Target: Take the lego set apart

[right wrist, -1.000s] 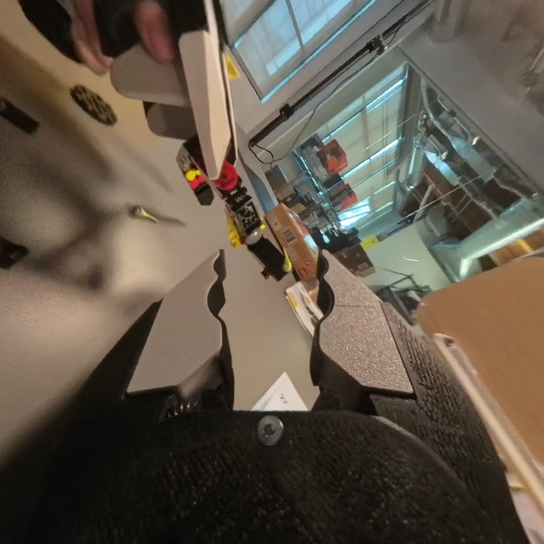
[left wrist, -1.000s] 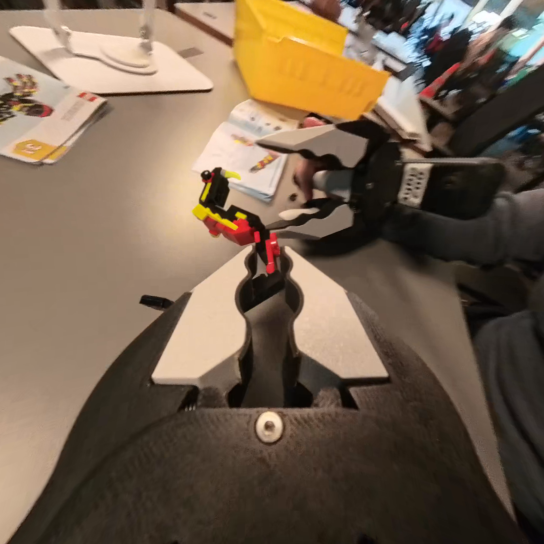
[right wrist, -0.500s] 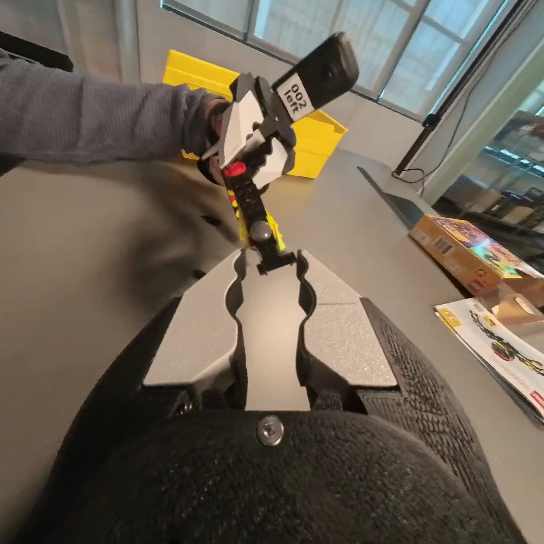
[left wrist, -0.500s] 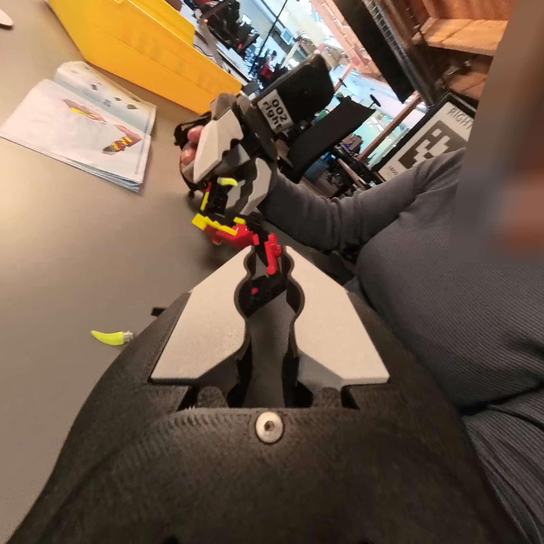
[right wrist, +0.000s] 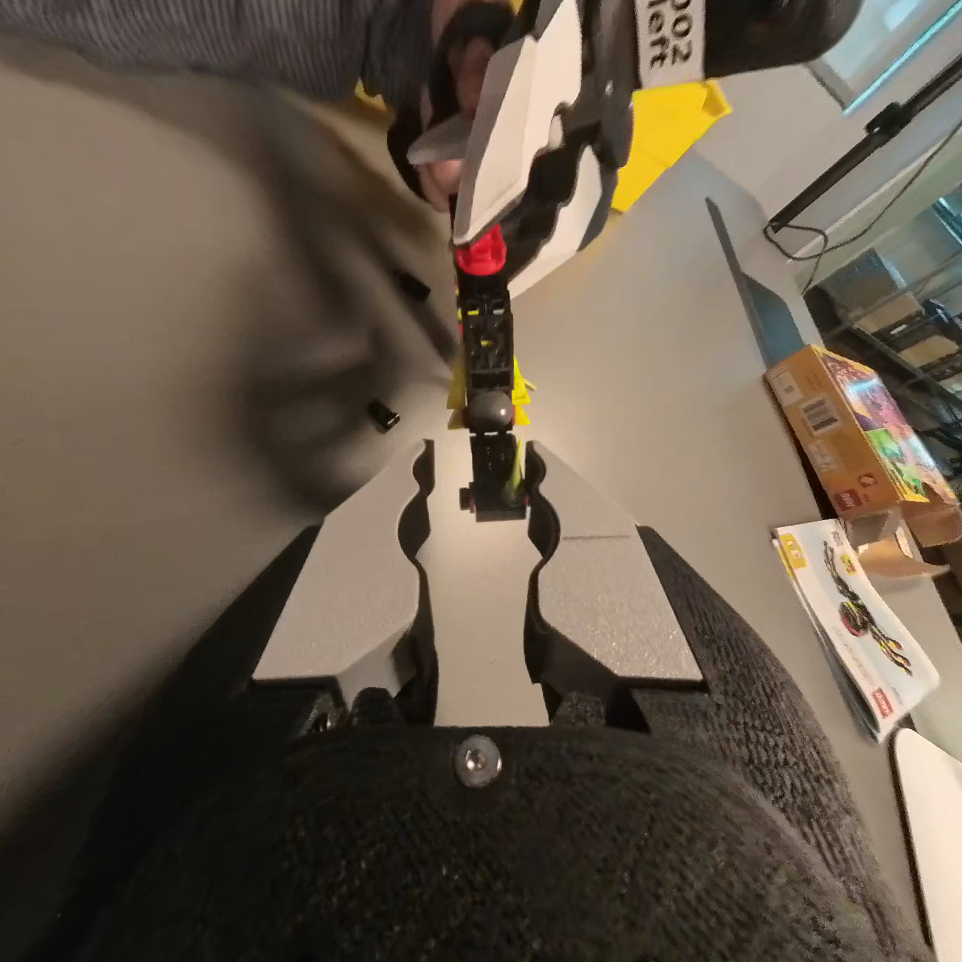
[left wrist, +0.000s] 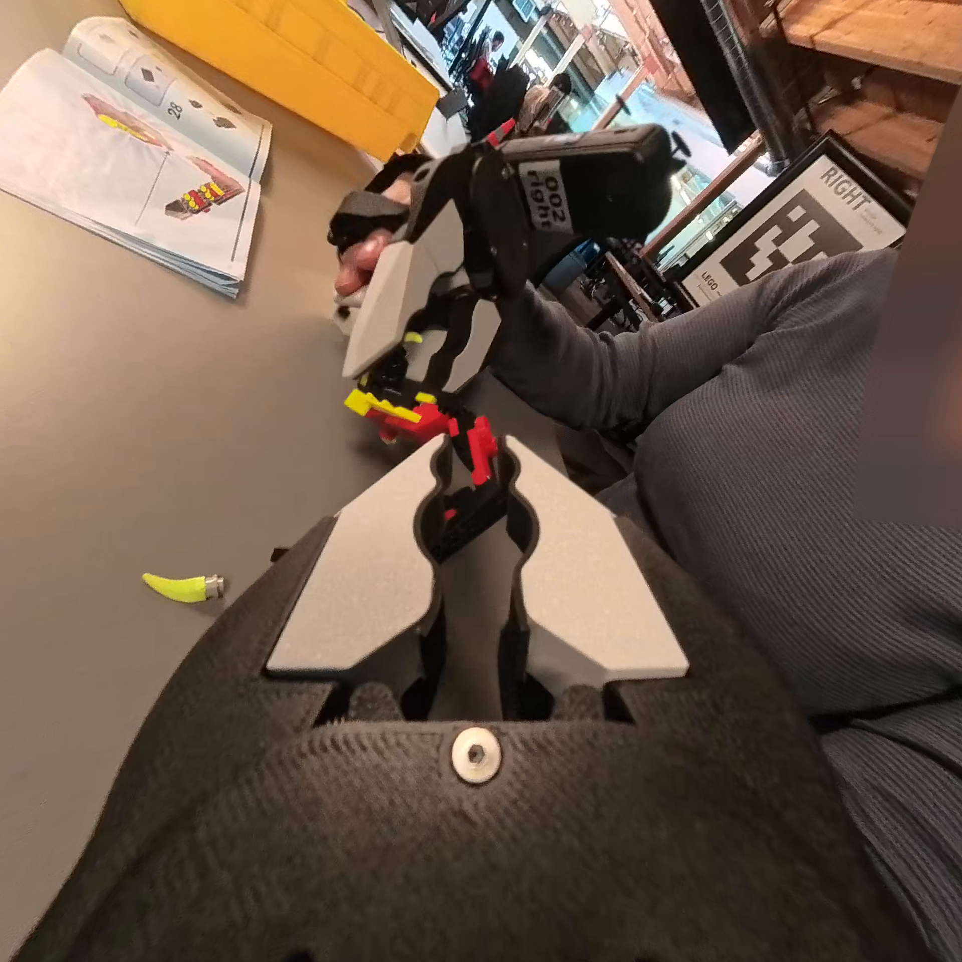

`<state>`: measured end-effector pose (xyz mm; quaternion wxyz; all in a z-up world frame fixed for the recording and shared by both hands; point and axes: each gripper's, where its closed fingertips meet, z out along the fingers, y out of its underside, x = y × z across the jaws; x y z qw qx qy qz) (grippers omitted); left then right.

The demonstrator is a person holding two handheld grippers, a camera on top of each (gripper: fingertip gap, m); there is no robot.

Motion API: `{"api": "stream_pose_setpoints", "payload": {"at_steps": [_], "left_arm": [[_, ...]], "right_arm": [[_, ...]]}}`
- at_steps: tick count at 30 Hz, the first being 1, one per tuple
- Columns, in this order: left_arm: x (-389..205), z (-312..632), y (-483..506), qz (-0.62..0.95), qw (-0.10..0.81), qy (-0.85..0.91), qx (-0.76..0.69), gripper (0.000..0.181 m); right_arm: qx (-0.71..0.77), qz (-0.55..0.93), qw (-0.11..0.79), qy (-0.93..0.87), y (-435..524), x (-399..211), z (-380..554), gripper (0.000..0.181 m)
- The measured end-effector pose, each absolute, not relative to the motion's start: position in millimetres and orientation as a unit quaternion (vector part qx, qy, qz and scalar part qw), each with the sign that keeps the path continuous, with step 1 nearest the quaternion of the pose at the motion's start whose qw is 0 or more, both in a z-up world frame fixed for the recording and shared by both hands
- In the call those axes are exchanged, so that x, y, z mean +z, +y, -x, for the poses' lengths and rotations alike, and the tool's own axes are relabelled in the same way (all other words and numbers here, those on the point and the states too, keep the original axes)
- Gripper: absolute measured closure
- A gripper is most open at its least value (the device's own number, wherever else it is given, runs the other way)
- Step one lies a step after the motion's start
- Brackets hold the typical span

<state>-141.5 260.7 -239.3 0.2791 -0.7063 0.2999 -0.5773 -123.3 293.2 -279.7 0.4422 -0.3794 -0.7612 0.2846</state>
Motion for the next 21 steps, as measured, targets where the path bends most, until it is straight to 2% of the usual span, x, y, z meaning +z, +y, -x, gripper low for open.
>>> {"api": "stream_pose_setpoints", "payload": {"at_steps": [3, 5, 10, 13, 16, 18, 21], "left_arm": [[-240.1, 141.7, 260.9, 0.710, 0.282, 0.304, -0.569, 0.165], [-239.6, 141.6, 261.2, 0.710, 0.283, 0.304, -0.568, 0.166], [-238.3, 140.2, 265.0, 0.710, 0.294, 0.302, -0.564, 0.164], [-227.3, 140.9, 273.7, 0.702, 0.327, 0.291, -0.562, 0.152], [-213.2, 146.1, 287.6, 0.698, 0.399, 0.288, -0.519, 0.140], [-208.3, 151.0, 297.4, 0.704, 0.462, 0.308, -0.443, 0.134], [-208.4, 158.3, 312.4, 0.712, 0.544, 0.359, -0.262, 0.113]], "right_arm": [[0.266, 0.380, 0.440, -0.769, 293.9, -283.5, 124.0, 0.152], [0.262, 0.379, 0.438, -0.772, 293.5, -285.3, 123.9, 0.163], [0.270, 0.404, 0.422, -0.766, 297.4, -289.7, 124.3, 0.166], [0.287, 0.440, 0.412, -0.744, 305.5, -291.9, 125.7, 0.166], [0.310, 0.483, 0.411, -0.708, 318.1, -289.1, 128.2, 0.166], [0.327, 0.508, 0.418, -0.678, 327.0, -282.6, 128.7, 0.166], [0.358, 0.541, 0.421, -0.634, 338.1, -273.7, 127.6, 0.166]]}}
